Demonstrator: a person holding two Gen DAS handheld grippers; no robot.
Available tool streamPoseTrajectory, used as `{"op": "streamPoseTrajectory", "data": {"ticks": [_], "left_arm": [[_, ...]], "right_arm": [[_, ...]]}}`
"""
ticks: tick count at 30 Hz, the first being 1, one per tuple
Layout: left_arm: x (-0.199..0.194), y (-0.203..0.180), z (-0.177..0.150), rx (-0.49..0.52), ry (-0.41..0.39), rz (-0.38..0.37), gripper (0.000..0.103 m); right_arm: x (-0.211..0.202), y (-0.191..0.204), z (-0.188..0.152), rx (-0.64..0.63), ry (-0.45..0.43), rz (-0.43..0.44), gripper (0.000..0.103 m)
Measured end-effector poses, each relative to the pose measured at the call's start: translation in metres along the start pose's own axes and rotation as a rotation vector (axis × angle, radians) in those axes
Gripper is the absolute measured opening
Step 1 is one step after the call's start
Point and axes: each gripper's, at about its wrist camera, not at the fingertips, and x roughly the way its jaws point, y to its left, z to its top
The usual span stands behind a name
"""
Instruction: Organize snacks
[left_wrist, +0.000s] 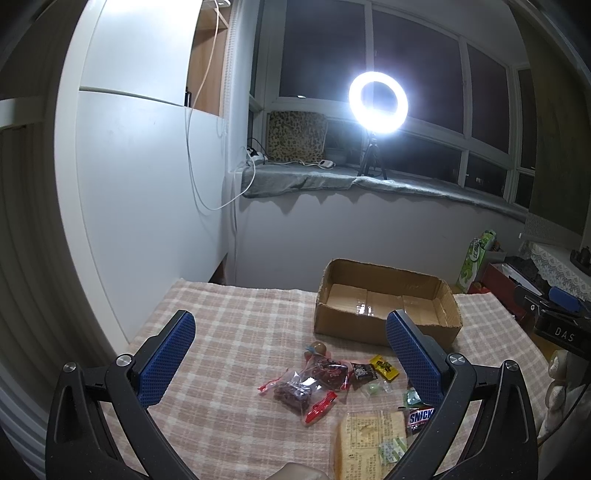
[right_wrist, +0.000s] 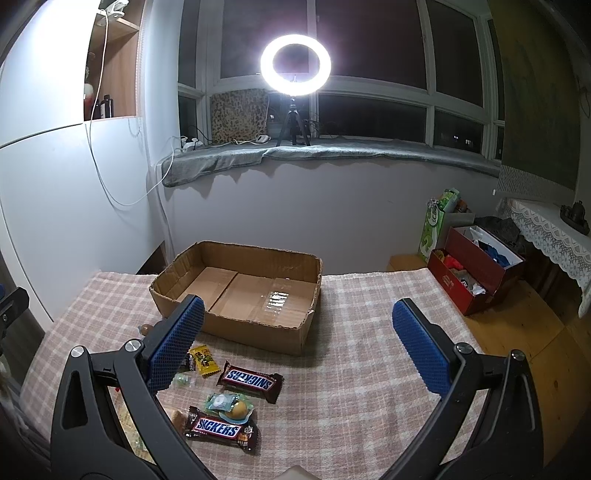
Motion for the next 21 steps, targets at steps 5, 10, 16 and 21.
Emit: {"op": "streamPoseTrajectory", "data": {"ticks": [5,10,16,21], "left_arm": [[0.0002,-0.0008,-0.0009,0.000,0.001,-0.001,0.102],[0.0003,-0.0019,-0.0028,-0.001,0.003,-0.001,0.102],[0.0019,-0.0007,-0.0043,0.001,0.008,-0.004,0.102],[0.0032,0.0007,-0.0044,0.001,0.013,-0.005,0.102]], "right_arm": [[0.0003,-0.0001,0.0002,0.001,-0.001,0.000,0.103],[0.0005,0.0000,0.0005,0.001,0.000,-0.001,0.103],[0.0005,-0.0003,-0.0004,0.000,0.003,0.000,0.103],[0.0020,-0.0017,-0.0076,0.000,0.009,0.001,0.103]]}}
